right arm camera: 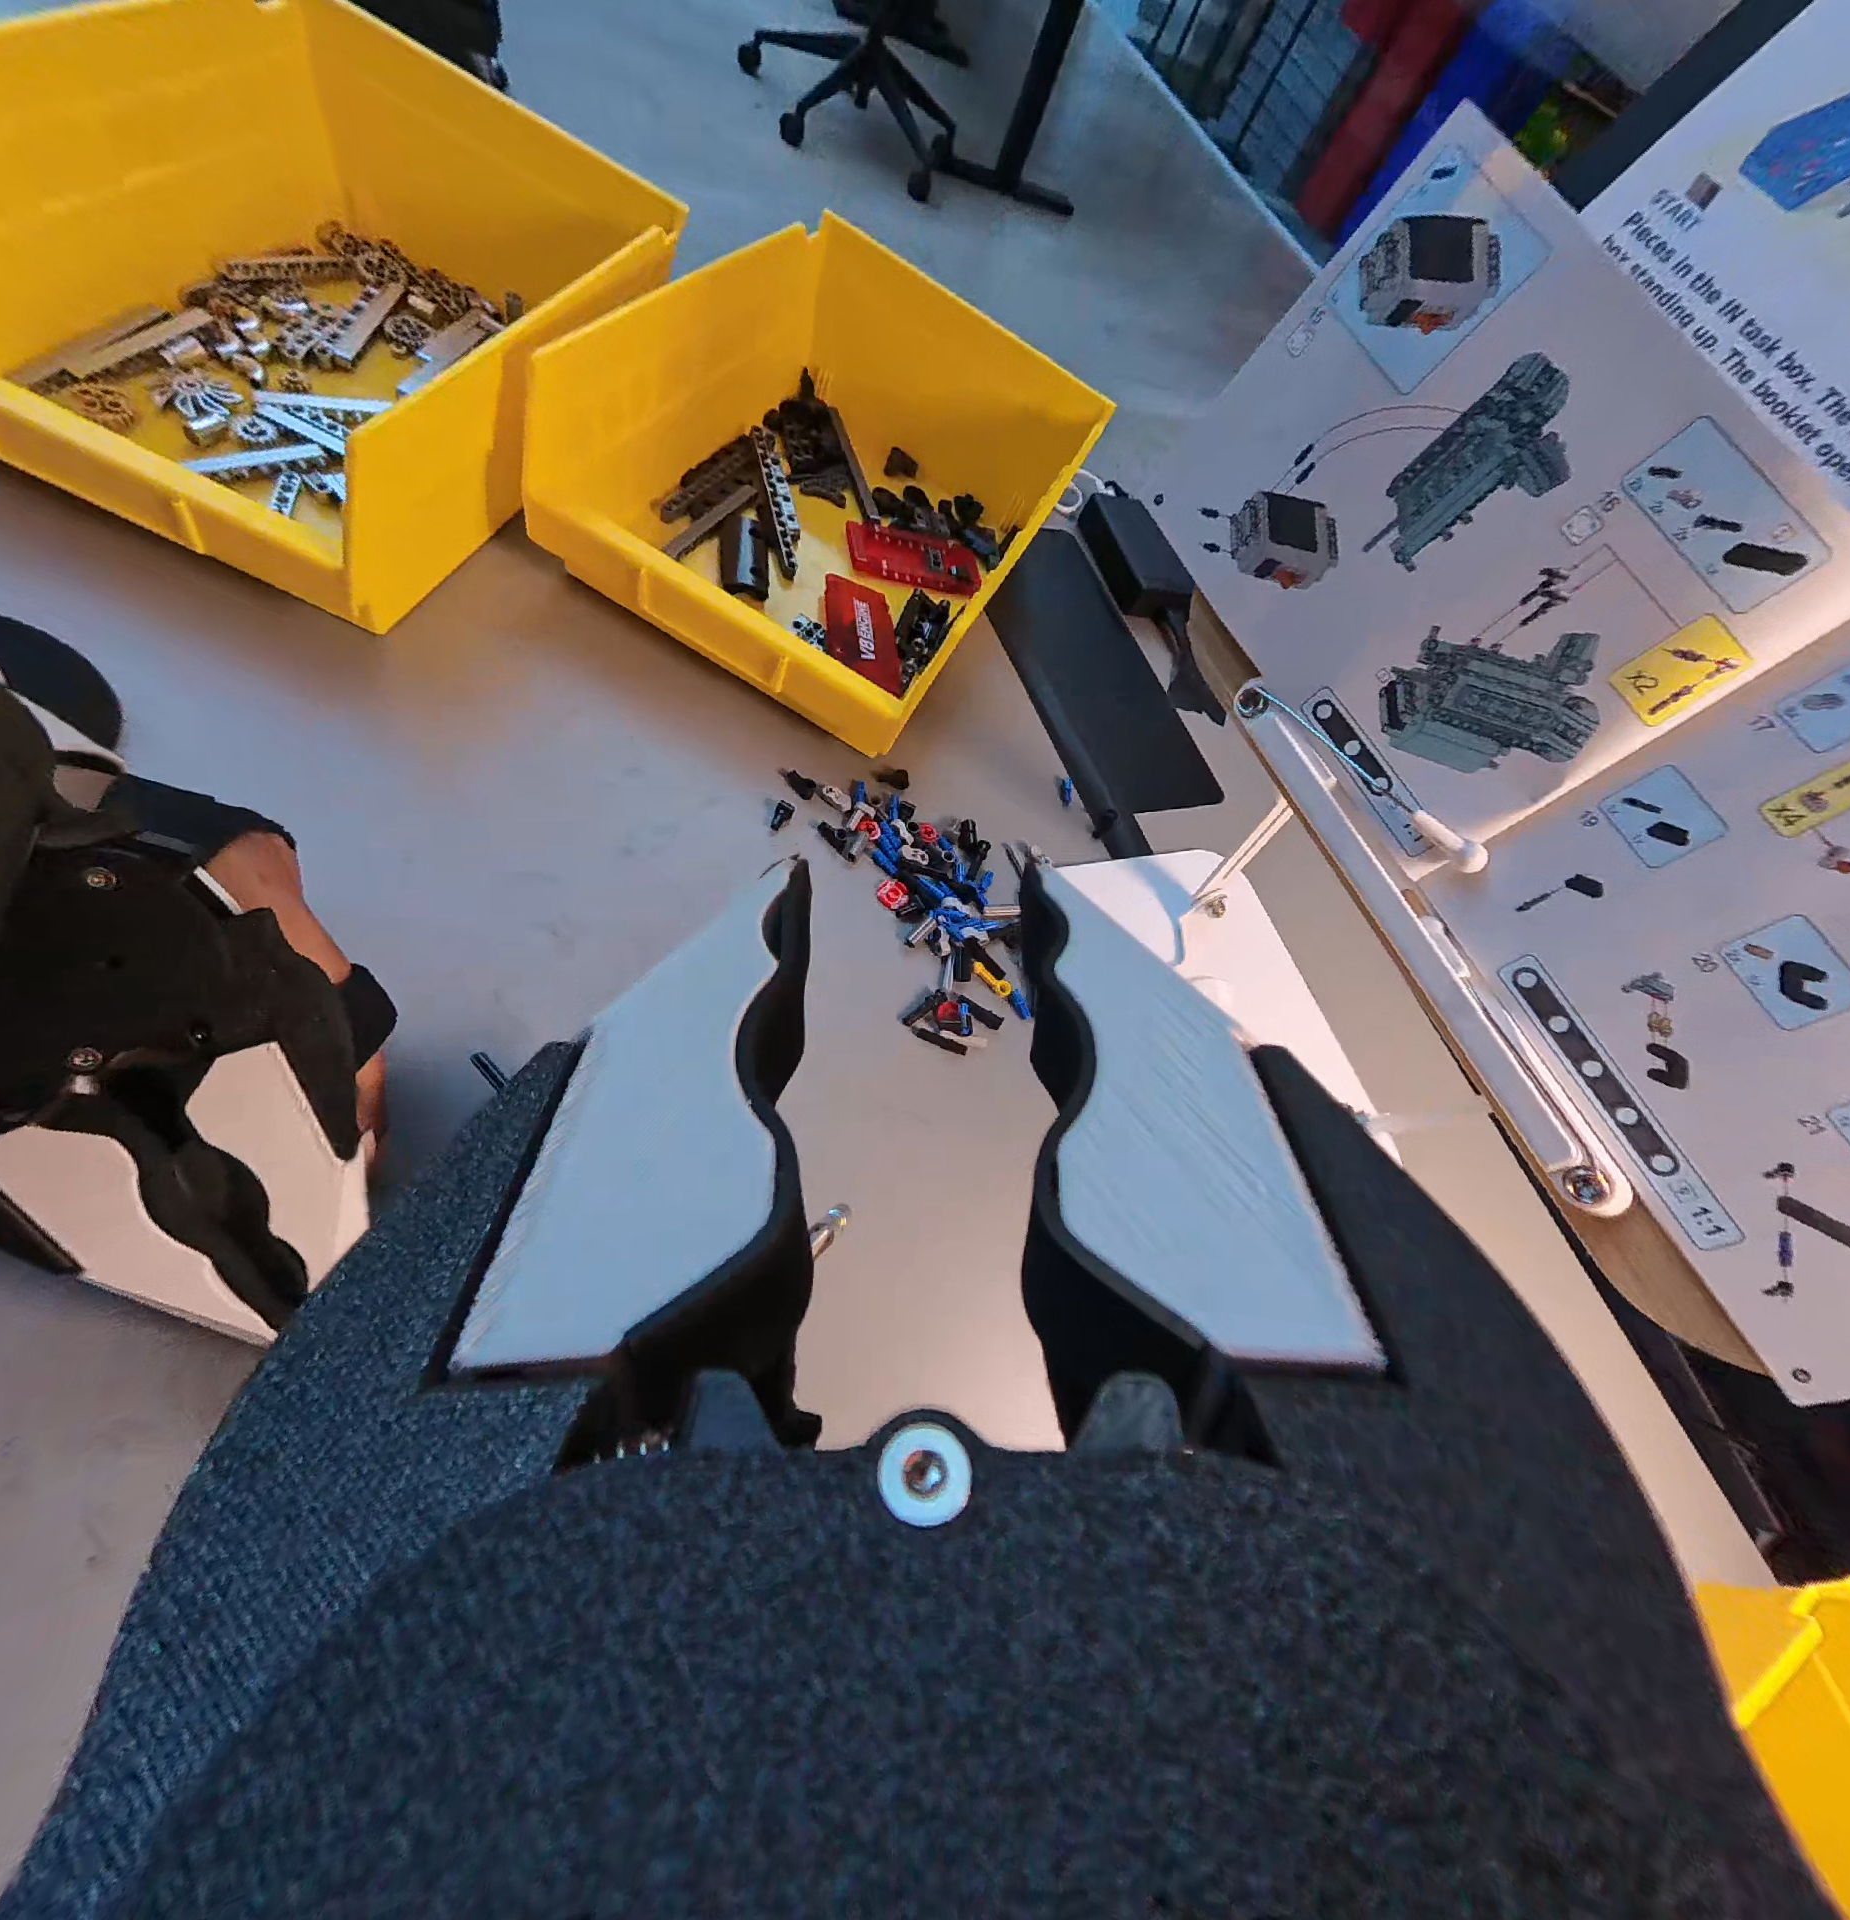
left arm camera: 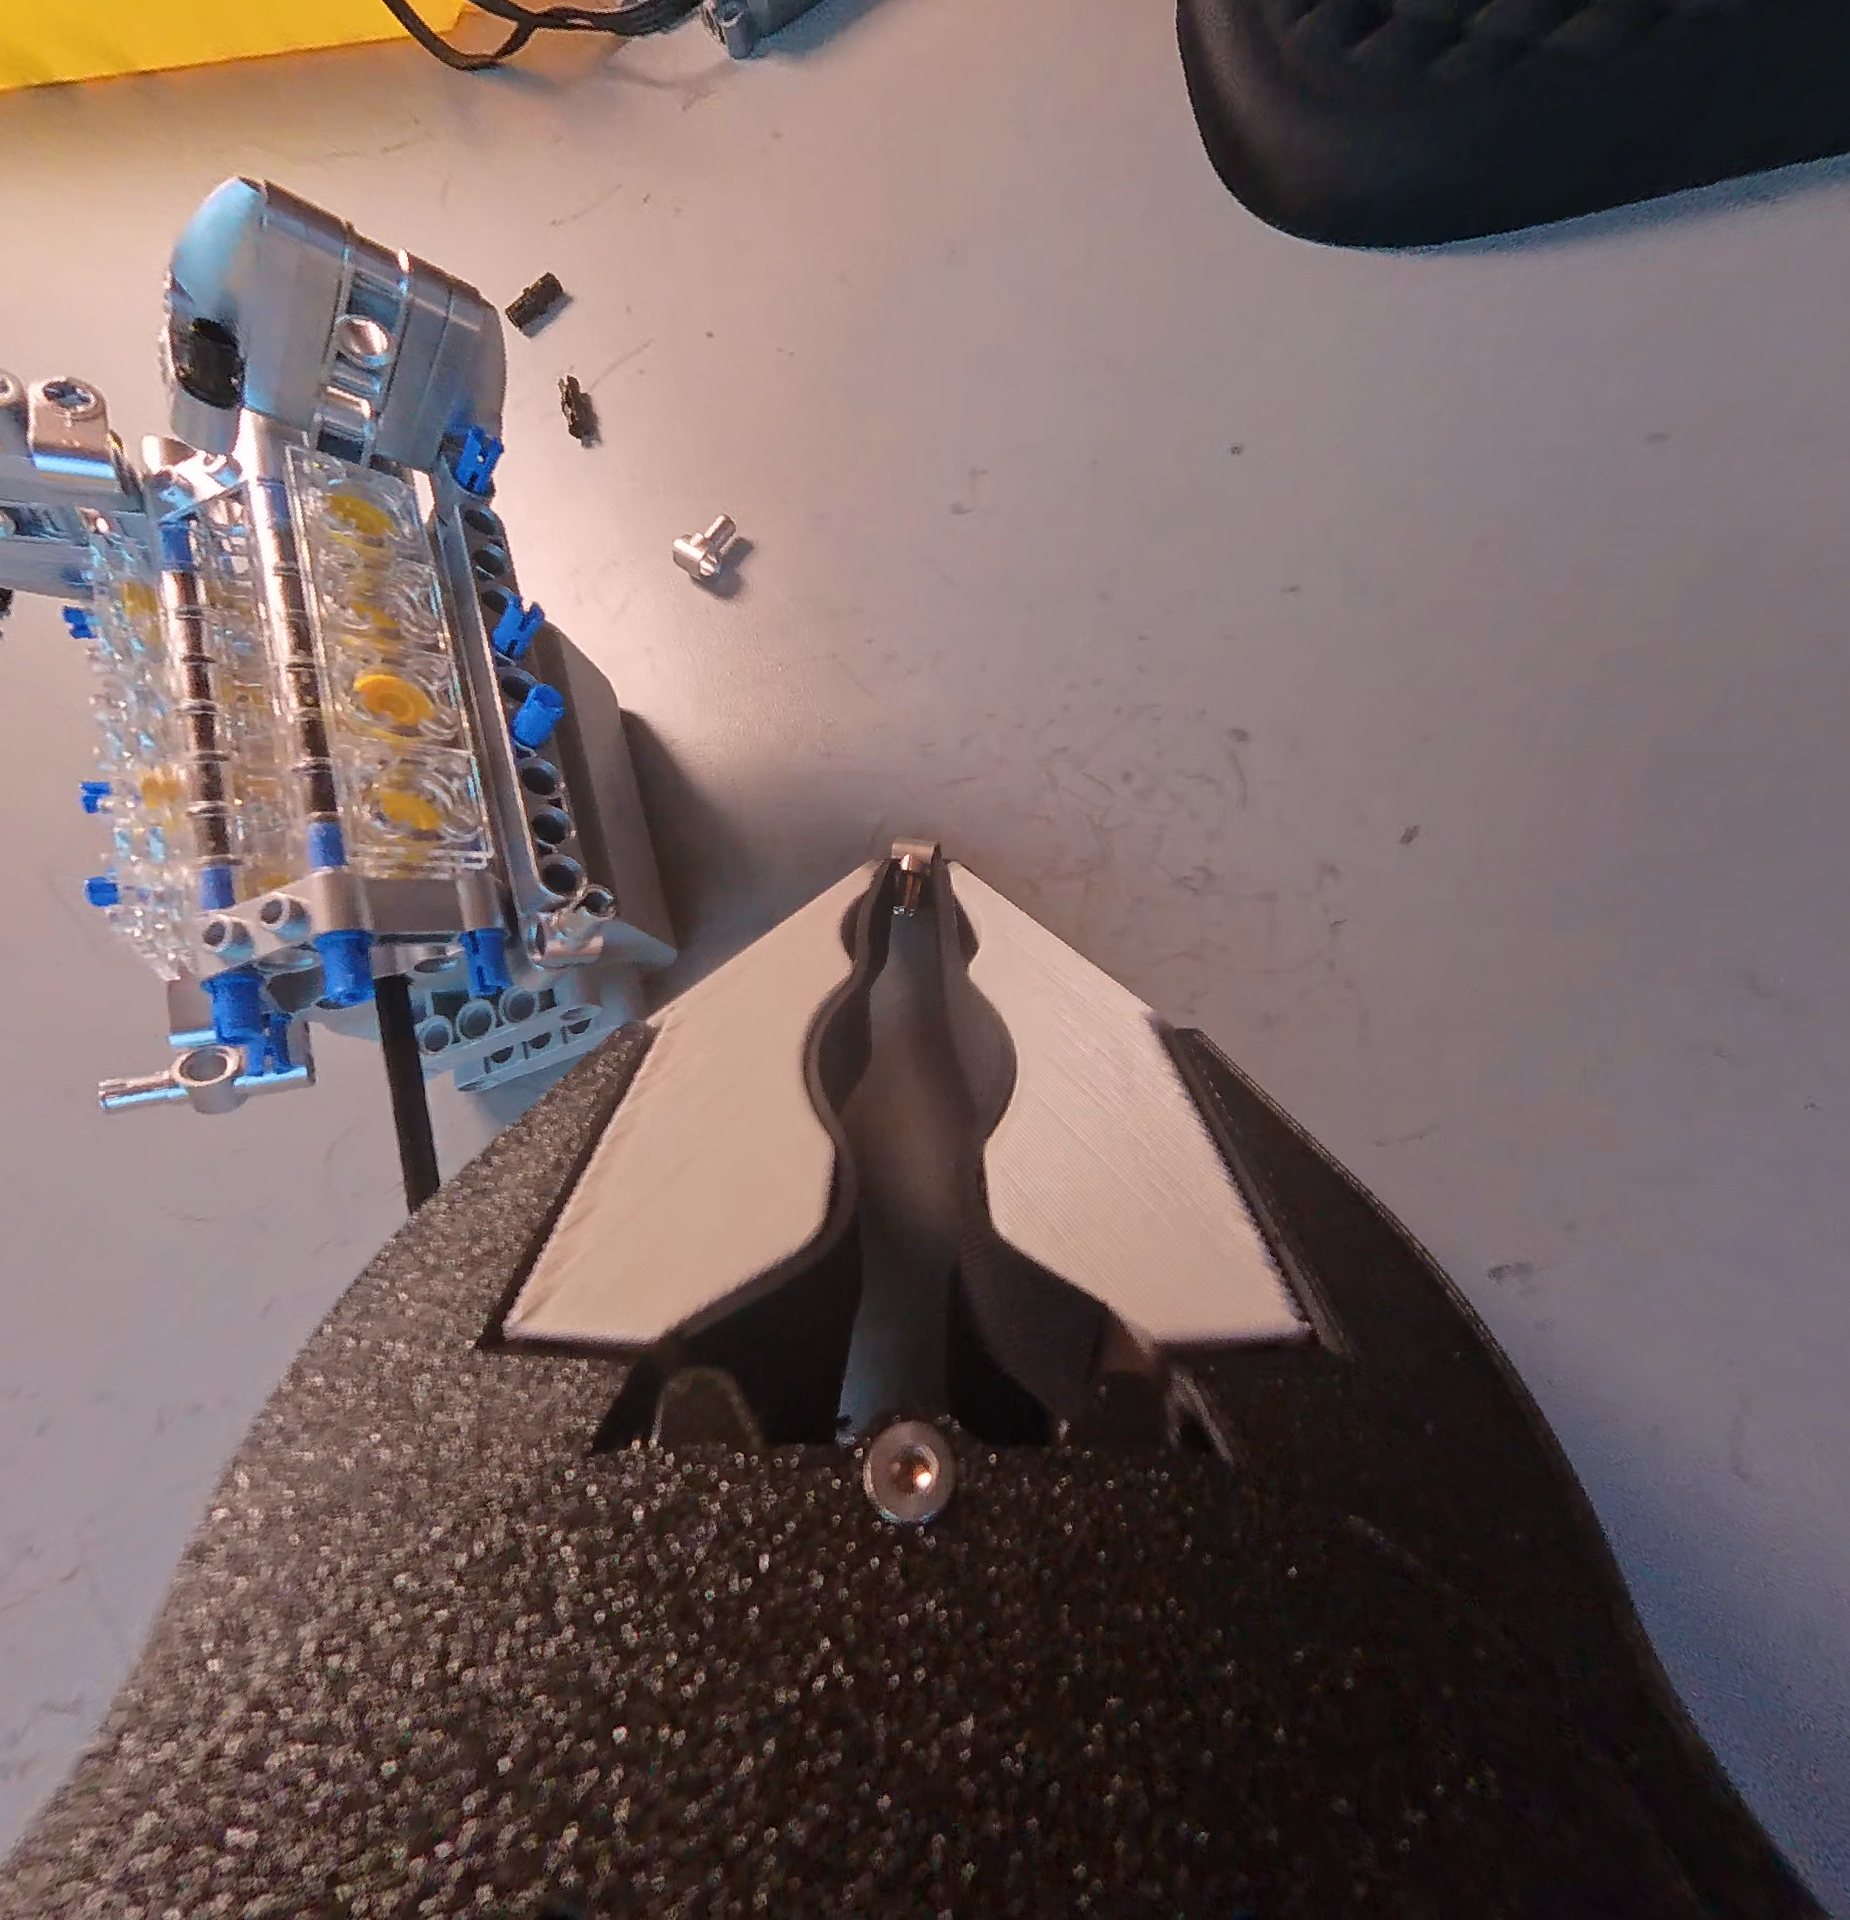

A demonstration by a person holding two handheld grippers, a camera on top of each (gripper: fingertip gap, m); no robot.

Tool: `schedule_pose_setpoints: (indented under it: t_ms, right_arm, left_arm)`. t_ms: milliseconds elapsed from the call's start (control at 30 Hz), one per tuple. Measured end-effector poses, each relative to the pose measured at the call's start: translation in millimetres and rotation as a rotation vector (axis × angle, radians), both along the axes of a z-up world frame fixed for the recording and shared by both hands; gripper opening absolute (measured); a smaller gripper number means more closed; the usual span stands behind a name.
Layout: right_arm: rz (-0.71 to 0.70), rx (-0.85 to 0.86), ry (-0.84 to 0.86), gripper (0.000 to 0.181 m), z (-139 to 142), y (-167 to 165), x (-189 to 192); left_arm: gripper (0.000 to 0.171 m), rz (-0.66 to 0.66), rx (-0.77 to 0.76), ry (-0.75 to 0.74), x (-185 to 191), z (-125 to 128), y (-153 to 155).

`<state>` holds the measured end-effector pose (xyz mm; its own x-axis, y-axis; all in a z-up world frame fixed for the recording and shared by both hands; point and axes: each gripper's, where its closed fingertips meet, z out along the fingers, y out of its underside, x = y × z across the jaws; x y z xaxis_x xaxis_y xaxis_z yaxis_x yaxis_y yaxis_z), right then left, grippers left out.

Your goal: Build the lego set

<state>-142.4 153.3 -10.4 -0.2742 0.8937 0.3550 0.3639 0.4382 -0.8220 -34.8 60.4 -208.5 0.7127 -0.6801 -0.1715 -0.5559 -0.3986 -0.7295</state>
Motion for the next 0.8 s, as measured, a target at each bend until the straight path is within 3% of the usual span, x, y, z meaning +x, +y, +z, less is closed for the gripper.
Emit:
schedule_pose_setpoints:
  t_ms: [333, 633, 800]
  right_arm:
    - [-0.01, 0.015, -0.061, 0.041, -13.8, 7.0, -2.1]
    - [-0.068, -0.336, 0.145, 0.048, -12.6, 24.8, 43.4]
    - [-0.038, -0.411, 0.173, 0.048, -46.3, 5.0, 82.6]
  left_arm:
    - [0.006, 0.007, 0.0, -0.004, 0.3, -0.1, 0.6]
    - [0.005, -0.009, 0.035, -0.003, 6.9, 5.1, 12.9]
    - [0.005, 0.056, 0.174, -0.038, -2.9, 25.4, 22.3]
